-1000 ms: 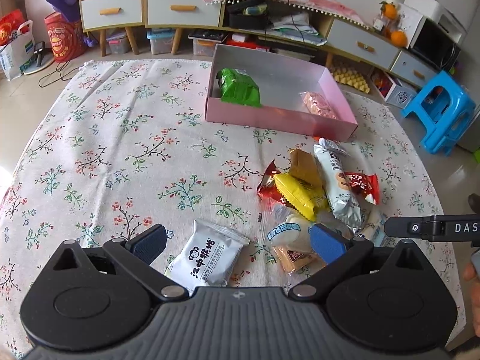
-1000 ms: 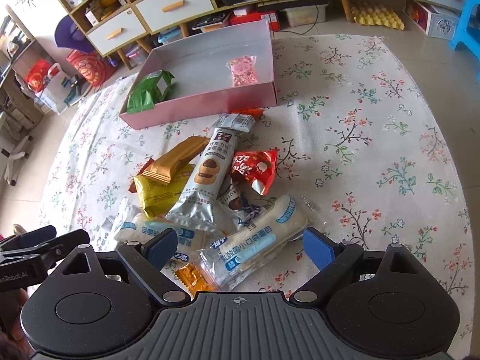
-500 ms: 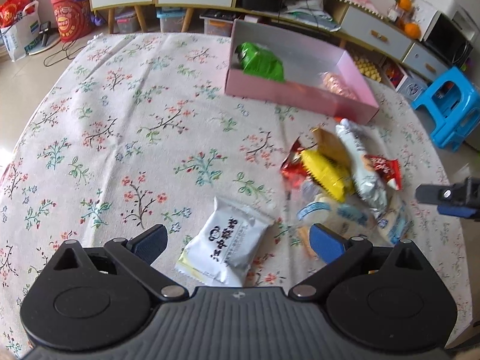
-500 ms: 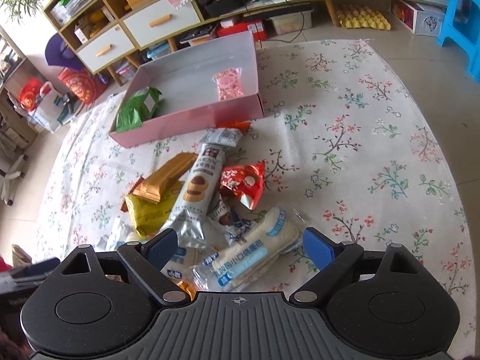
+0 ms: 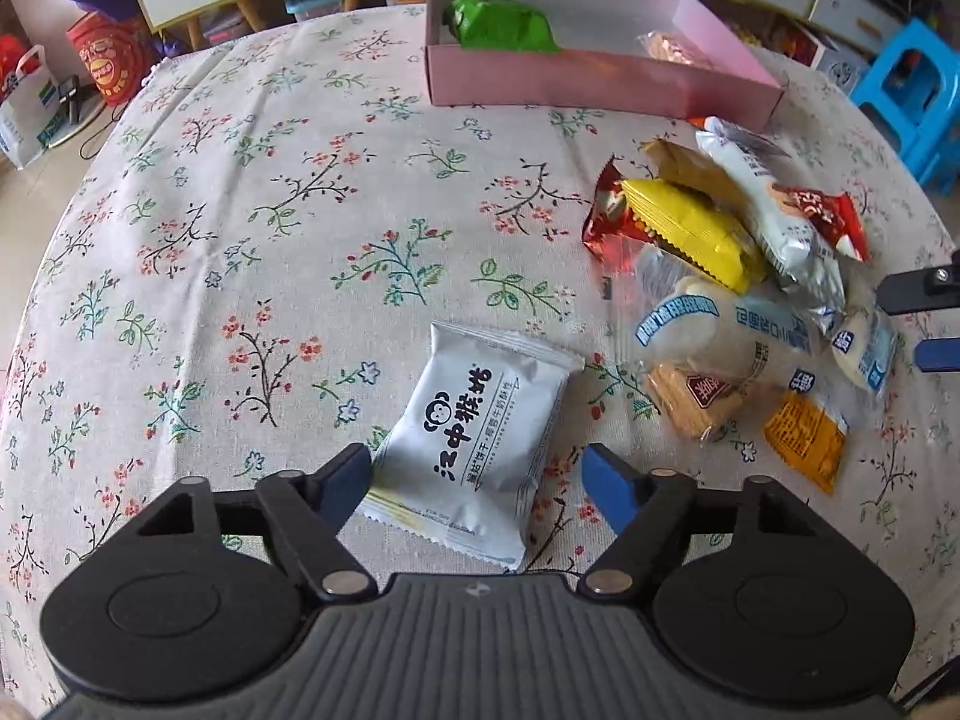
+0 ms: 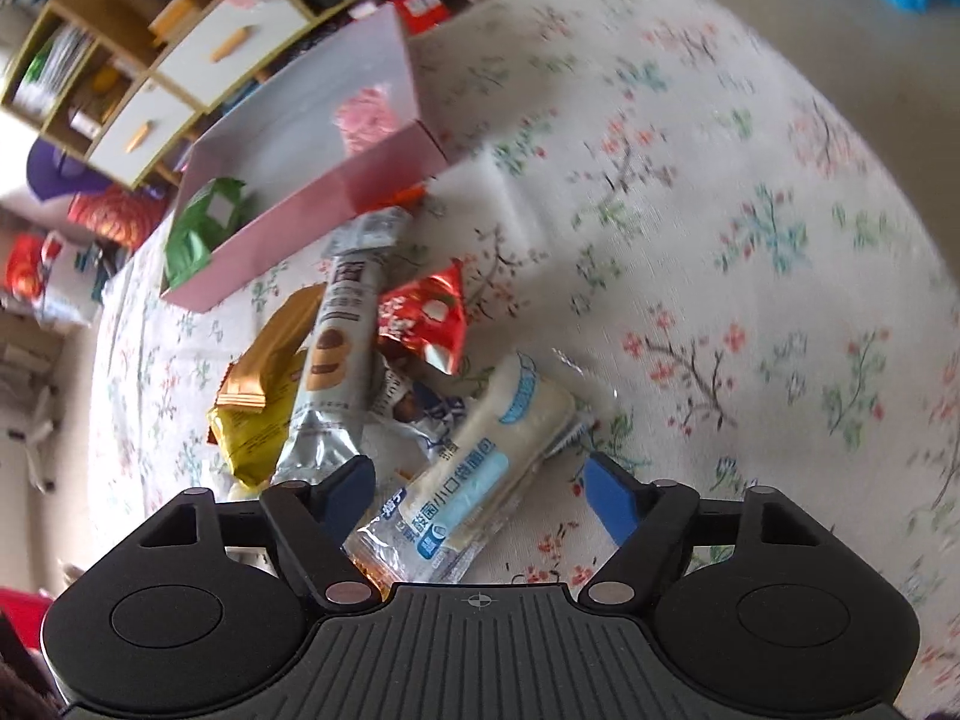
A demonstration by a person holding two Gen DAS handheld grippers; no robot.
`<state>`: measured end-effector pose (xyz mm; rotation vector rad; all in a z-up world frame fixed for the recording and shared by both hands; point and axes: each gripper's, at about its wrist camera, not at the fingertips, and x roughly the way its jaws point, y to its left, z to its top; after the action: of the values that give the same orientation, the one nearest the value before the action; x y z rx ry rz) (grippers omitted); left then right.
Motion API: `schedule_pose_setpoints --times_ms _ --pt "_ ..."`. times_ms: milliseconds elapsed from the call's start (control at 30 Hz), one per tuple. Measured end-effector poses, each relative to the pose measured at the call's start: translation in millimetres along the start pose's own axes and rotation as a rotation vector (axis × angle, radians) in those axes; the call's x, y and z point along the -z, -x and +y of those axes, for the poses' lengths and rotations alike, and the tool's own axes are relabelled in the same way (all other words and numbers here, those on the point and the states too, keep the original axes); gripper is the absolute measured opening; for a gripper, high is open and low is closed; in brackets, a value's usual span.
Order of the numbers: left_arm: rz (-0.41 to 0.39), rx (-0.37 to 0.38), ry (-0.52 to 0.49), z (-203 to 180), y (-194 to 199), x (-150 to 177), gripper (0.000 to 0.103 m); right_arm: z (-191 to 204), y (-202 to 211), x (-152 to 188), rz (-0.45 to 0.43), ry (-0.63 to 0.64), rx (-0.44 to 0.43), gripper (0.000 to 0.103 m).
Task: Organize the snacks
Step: 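Grasp the white square pastry pack with left tool while right grasps white bread roll, then lift the white bread roll with the right tool while left regrips the pastry pack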
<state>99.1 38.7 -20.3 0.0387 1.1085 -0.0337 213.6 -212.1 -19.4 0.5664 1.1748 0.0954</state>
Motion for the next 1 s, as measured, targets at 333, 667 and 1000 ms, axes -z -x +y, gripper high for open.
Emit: schedule_pose_setpoints --times_ms 333,667,1000 --pt "-0.027 -0.021 -0.057 -8 2 3 0.040 10 -17 9 -0.013 0.015 0.050 0.047" --pt "-0.061 -0.021 -0.064 -8 11 0 0.029 -1 -1 5 -0.042 -0.051 0.034 0.025" --pt "-0.088 -0.004 -0.017 -1 18 -4 0.022 -3 19 -3 -0.126 -0.062 0.043 0.019"
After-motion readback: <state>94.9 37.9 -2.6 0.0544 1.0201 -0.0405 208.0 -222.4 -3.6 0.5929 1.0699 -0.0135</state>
